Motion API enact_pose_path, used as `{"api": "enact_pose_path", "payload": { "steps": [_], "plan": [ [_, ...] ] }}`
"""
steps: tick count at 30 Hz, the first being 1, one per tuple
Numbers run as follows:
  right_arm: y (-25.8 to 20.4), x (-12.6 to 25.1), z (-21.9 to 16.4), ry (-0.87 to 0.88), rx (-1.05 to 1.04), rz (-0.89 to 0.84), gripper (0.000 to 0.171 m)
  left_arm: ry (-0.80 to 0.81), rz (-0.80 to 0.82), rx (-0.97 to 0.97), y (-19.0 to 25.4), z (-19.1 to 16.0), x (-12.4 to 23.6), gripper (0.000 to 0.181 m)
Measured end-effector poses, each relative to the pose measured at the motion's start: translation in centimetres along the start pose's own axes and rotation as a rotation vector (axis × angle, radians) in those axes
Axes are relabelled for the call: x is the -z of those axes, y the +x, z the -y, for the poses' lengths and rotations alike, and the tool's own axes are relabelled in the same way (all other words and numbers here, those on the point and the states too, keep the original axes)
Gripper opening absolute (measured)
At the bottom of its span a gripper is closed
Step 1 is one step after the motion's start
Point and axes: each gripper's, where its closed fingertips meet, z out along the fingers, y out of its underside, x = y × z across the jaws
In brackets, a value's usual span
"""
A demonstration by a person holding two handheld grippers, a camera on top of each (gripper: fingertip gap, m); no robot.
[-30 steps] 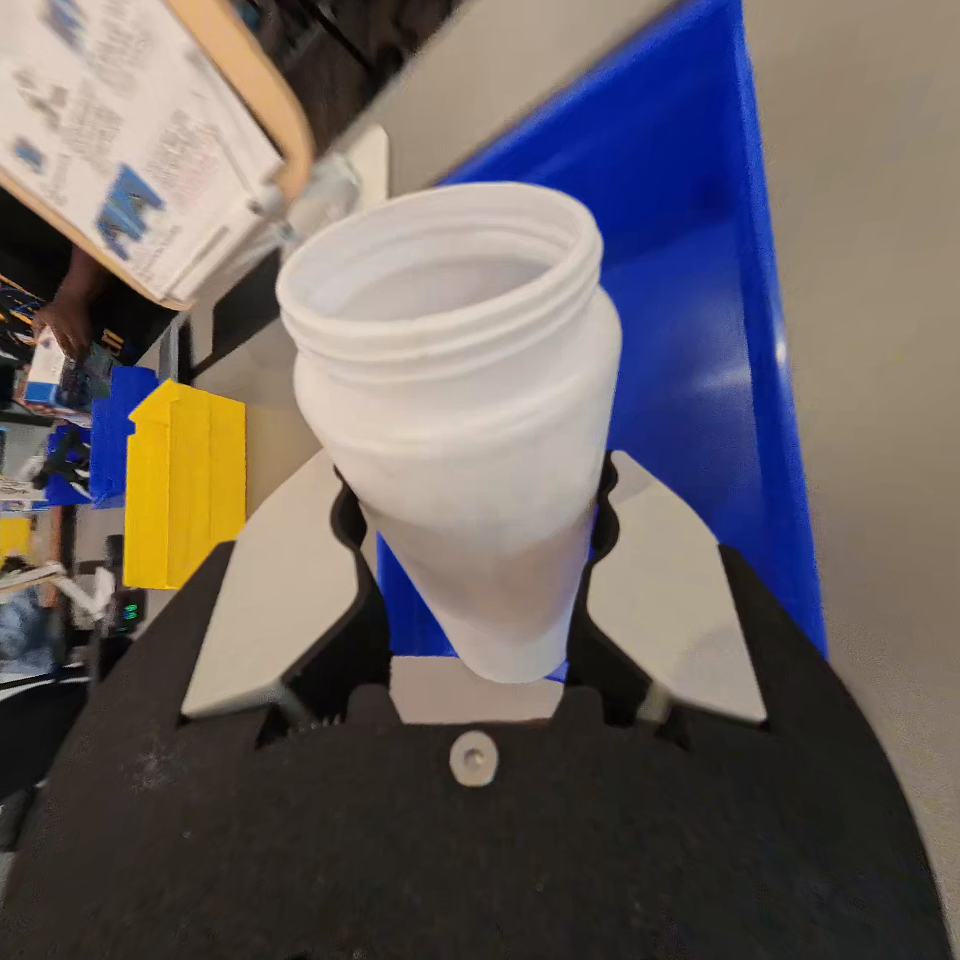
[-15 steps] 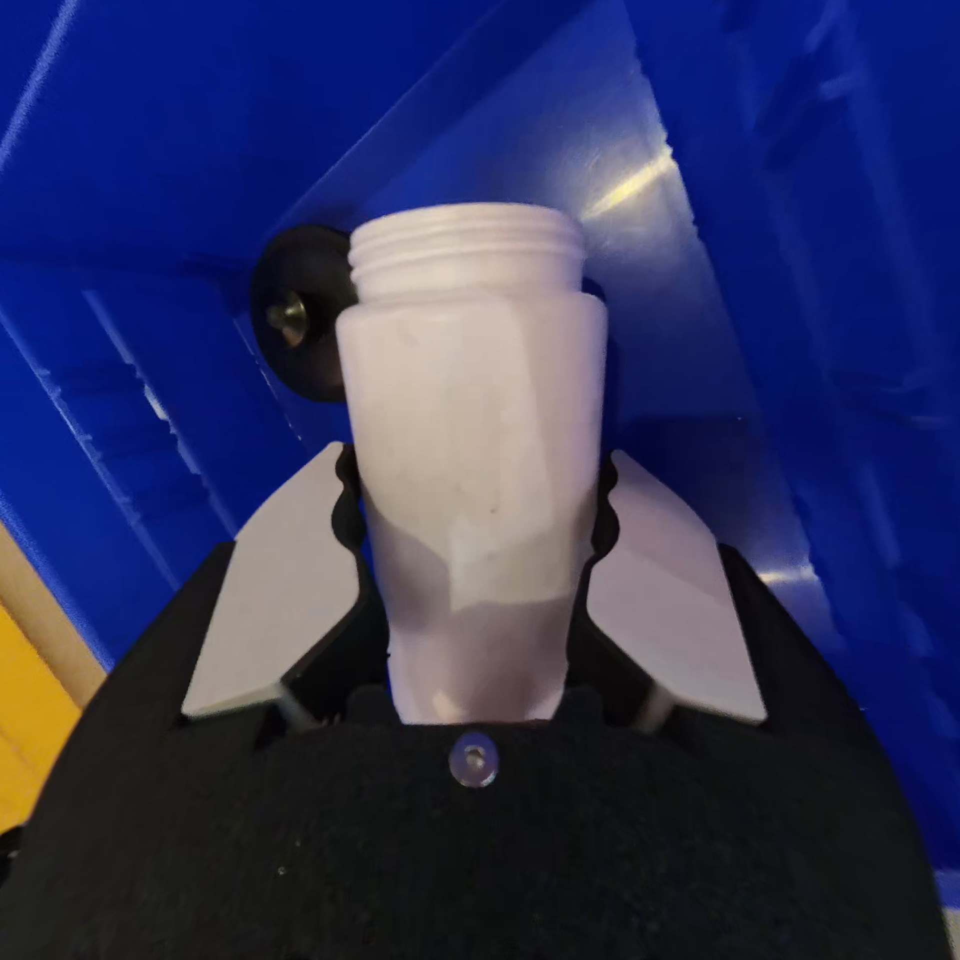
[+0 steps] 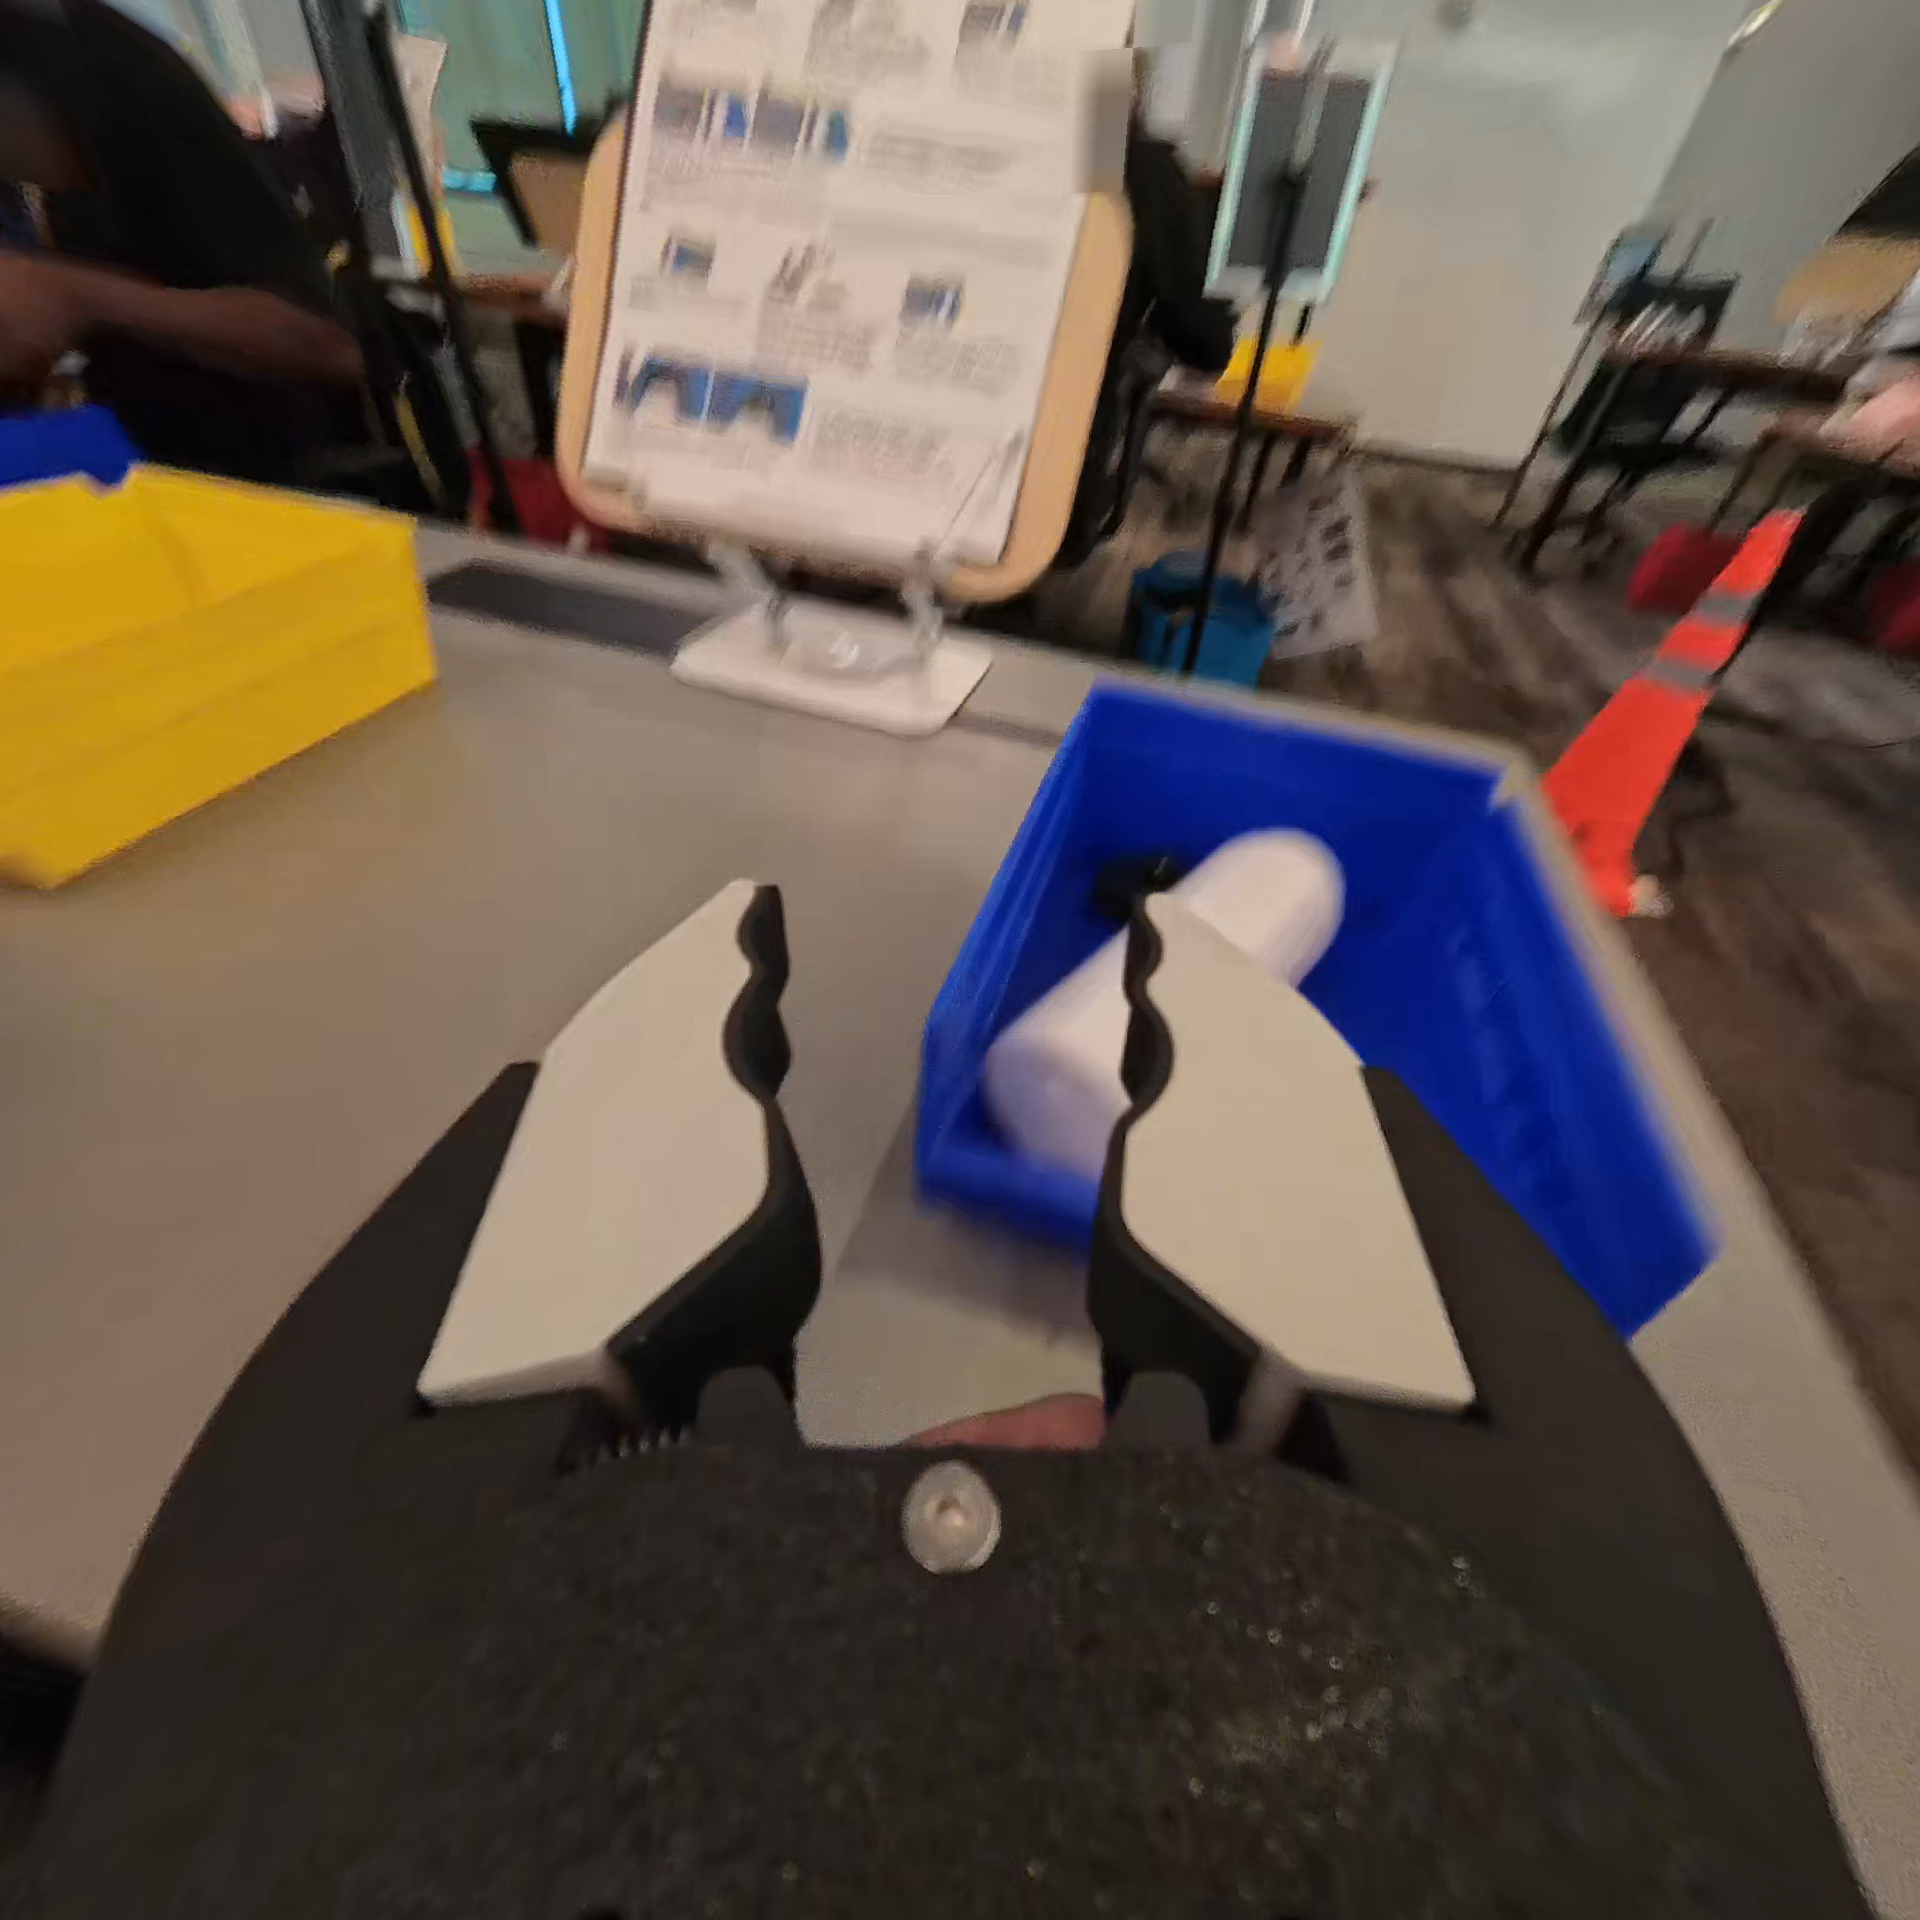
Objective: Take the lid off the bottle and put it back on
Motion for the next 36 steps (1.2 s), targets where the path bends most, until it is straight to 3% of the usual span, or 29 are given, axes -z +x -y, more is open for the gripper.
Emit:
{"api": "enact_pose_path", "payload": {
  "steps": [2,5,10,13,17,36],
  "plan": [
    [-2.1,1.3,-5.7,-0.139,-0.046,0.039,0.074,-0.026,-0.009,0.07,-0.4,-0.6,-0.3,0.081],
    [-3.7,2.8,-10.4,-0.186,-0.118,0.062,0.073,-0.072,-0.045,0.143,-0.2,-1.3,-0.9,0.081],
    [-2.2,2.9,-9.8,-0.092,-0.102,0.019,0.064,-0.089,-0.042,0.095,-0.3,-1.8,-1.5,0.078],
    [-1.4,2.7,-11.3,-0.162,-0.14,0.019,0.061,-0.145,-0.053,0.075,0.2,-3.1,-1.9,0.073],
    [-1.5,2.7,-10.8,-0.125,-0.257,0.06,0.059,-0.169,-0.058,0.032,0.7,-3.6,-2.0,0.072],
    [-1.0,2.4,-11.4,-0.143,-0.231,0.031,0.056,-0.173,-0.081,0.029,1.0,-3.7,-1.9,0.072]
  ]
}}
